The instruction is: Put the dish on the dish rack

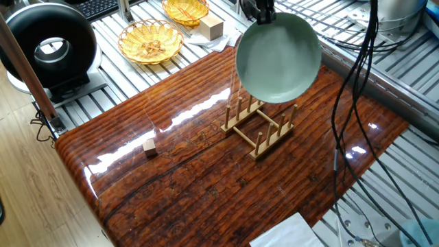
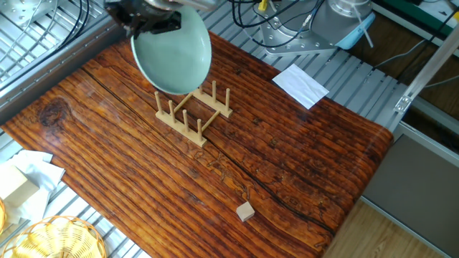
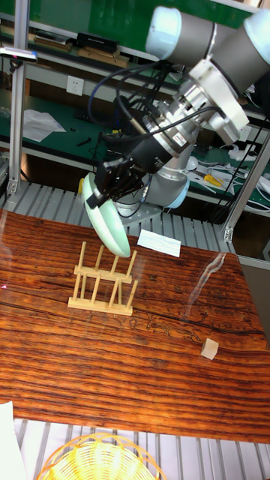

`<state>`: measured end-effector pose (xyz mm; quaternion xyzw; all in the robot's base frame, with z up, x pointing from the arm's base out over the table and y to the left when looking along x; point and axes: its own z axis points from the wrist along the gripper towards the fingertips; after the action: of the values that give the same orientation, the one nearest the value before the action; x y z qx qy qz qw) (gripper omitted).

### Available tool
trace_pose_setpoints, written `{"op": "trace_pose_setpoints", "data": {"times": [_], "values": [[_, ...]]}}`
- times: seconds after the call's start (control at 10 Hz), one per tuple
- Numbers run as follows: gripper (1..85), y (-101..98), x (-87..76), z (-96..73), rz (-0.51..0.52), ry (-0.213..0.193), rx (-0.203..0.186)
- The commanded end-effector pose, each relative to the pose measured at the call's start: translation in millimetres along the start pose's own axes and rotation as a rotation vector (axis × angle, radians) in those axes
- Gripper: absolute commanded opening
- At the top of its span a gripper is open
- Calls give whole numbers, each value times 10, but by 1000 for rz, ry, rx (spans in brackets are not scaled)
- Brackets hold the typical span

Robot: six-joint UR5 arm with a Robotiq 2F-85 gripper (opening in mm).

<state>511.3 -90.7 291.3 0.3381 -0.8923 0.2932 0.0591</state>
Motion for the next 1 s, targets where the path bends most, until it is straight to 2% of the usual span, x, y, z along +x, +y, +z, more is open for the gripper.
{"op": "trace_pose_setpoints", "data": {"times": [0.0,0.3,0.6,0.9], "values": [[10,165,109,-45,33,52,45],[10,345,156,-36,69,92,50],[10,535,83,16,116,120,84],[10,597,67,51,131,136,114]]}}
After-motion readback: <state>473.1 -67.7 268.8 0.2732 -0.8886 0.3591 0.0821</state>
